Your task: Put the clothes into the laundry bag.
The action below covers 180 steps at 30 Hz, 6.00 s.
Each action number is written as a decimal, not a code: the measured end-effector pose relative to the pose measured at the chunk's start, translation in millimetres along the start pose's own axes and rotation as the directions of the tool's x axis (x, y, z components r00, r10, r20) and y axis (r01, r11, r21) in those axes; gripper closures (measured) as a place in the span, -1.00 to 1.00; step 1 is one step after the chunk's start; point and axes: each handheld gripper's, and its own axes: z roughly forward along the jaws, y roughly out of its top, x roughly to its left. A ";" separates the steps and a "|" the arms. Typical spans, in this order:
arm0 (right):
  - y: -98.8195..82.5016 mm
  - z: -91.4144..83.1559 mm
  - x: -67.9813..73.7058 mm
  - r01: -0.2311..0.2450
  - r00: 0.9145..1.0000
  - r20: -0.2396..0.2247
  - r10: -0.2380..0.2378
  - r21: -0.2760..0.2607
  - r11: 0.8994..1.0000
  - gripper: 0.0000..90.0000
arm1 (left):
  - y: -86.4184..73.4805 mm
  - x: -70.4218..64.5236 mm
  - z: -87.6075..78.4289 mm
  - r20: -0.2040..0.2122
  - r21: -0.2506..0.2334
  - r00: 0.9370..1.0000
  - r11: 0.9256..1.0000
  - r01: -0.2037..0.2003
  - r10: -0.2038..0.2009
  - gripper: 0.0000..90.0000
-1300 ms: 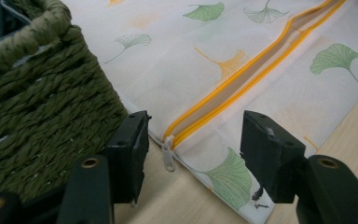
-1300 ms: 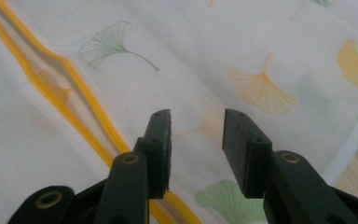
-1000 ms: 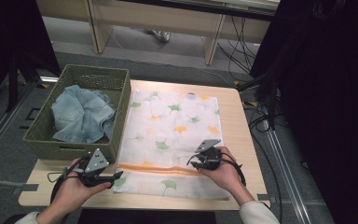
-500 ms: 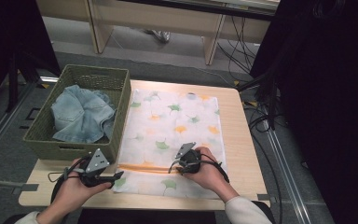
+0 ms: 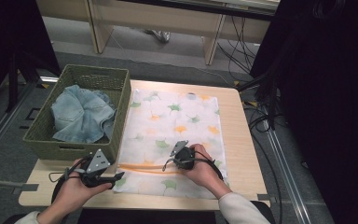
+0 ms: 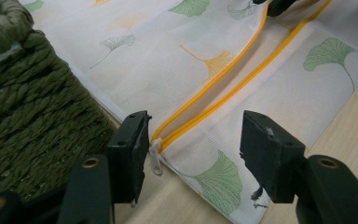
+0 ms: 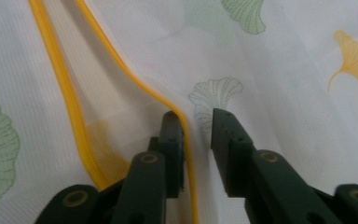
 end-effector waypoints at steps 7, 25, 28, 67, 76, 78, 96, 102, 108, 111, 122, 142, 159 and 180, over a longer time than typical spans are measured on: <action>4.4 -5.9 -1.8 -0.003 0.999 0.031 0.004 -0.031 1.000 0.96 | 0.1 -0.1 0.2 -0.001 -0.005 1.000 1.000 0.001 -0.001 -0.06; 13.4 -24.7 -10.5 -0.062 0.994 0.079 0.075 -0.156 0.986 0.99 | 1.0 -0.8 0.0 -0.008 -0.015 1.000 1.000 -0.001 0.001 -0.06; 14.6 -28.2 -14.3 -0.073 0.993 0.082 0.088 -0.176 0.982 1.00 | 1.1 -1.0 0.3 -0.007 -0.014 1.000 1.000 -0.003 0.003 -0.06; 42.5 -54.2 -32.7 -0.086 0.972 0.178 0.151 -0.332 0.939 1.00 | 3.7 -2.9 -1.6 -0.008 -0.054 1.000 0.999 -0.003 0.003 -0.06; 48.2 -63.2 -37.4 -0.099 0.967 0.187 0.174 -0.356 0.929 1.00 | 4.7 -3.2 -3.6 -0.019 -0.077 1.000 0.997 -0.014 0.012 -0.07; 48.9 -65.0 -37.7 -0.096 0.966 0.190 0.173 -0.360 0.928 1.00 | 6.2 -4.7 -6.1 -0.027 -0.095 0.999 0.995 -0.032 0.029 -0.09; 51.3 -73.1 -39.2 -0.081 0.962 0.211 0.175 -0.389 0.918 1.00 | 47.5 28.3 -67.0 -0.223 -0.329 0.974 0.936 -0.122 0.049 -0.20; 52.1 -76.3 -38.1 -0.088 0.961 0.208 0.182 -0.394 0.915 1.00 | 58.2 53.6 -78.8 -0.288 -0.327 0.958 0.939 -0.109 0.011 -0.29; 53.1 -77.6 -40.6 -0.084 0.960 0.212 0.181 -0.401 0.912 1.00 | 62.7 78.0 -79.9 -0.313 -0.273 0.950 0.960 -0.070 -0.019 -0.38; 55.4 -78.0 -40.9 -0.078 0.961 0.212 0.175 -0.402 0.912 0.99 | 62.8 92.3 -78.4 -0.304 -0.248 0.951 0.968 -0.031 -0.048 -0.40; 56.8 -78.3 -41.7 -0.083 0.961 0.210 0.180 -0.403 0.911 0.99 | 63.4 136.8 -68.8 -0.358 -0.145 0.929 0.988 0.047 -0.096 -0.53; 56.5 -78.5 -41.5 -0.083 0.961 0.208 0.180 -0.403 0.911 0.99 | 68.6 187.5 -16.3 -0.362 0.096 0.925 0.983 0.158 -0.114 -0.61; 55.4 -79.4 -42.4 -0.085 0.962 0.204 0.180 -0.404 0.911 0.99 | 76.0 205.7 17.9 -0.356 0.225 0.929 0.955 0.194 -0.105 -0.61; 55.3 -76.9 -41.7 -0.085 0.964 0.199 0.175 -0.391 0.917 0.99 | 69.4 209.1 27.7 -0.398 0.276 0.915 0.942 0.191 -0.069 -0.57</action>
